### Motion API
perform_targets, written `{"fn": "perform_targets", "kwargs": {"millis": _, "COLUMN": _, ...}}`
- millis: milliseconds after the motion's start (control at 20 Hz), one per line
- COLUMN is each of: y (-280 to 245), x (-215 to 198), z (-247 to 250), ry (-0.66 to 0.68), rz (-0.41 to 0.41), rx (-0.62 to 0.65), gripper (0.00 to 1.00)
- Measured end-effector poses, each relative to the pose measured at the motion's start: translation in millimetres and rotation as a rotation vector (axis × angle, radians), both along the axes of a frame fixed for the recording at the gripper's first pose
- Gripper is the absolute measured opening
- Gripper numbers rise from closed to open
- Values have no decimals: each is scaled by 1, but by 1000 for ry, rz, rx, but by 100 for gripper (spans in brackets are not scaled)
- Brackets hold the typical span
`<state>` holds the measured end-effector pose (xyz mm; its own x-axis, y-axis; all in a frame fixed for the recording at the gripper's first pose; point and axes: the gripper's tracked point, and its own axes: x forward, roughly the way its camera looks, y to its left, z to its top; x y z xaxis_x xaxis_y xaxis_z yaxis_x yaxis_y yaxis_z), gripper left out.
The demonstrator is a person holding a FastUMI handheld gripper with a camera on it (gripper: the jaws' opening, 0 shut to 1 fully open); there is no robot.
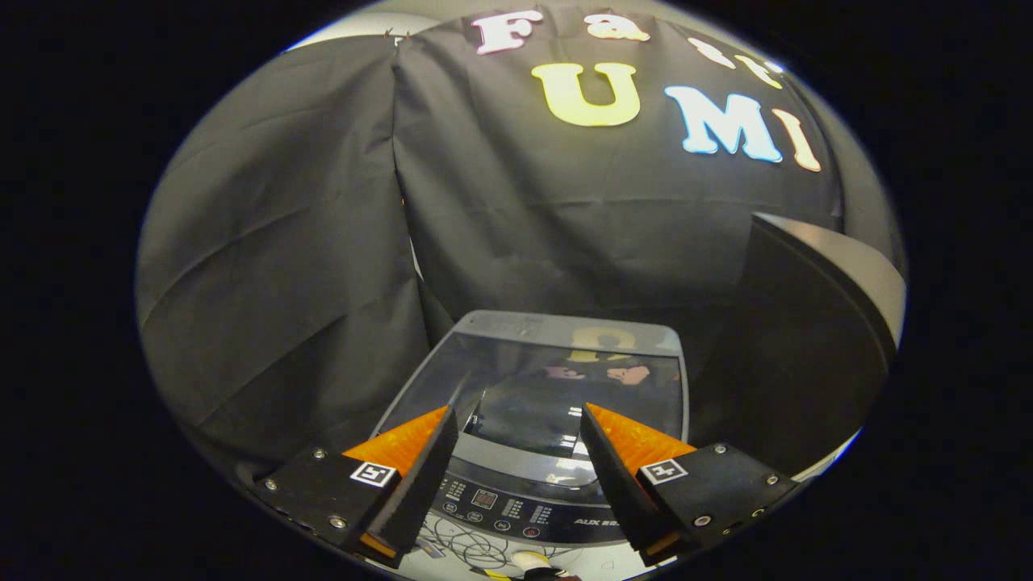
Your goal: Put the clothes into the washing machine and then close the washing machine lid.
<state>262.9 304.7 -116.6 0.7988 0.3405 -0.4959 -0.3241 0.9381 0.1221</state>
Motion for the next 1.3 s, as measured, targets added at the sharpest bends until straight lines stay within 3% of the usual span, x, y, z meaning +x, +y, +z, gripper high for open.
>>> {"fn": "perform_targets", "kwargs": {"millis": 650, "y": -169, "x": -45, "z": 121, "ry": -284, "rz": -146, "rx": 54, "gripper": 94}}
{"fn": "perform_targets", "kwargs": {"millis": 1300, "y": -367, "x": -125, "z": 144, "ry": -394, "rz": -319, "rx": 6, "gripper": 94}}
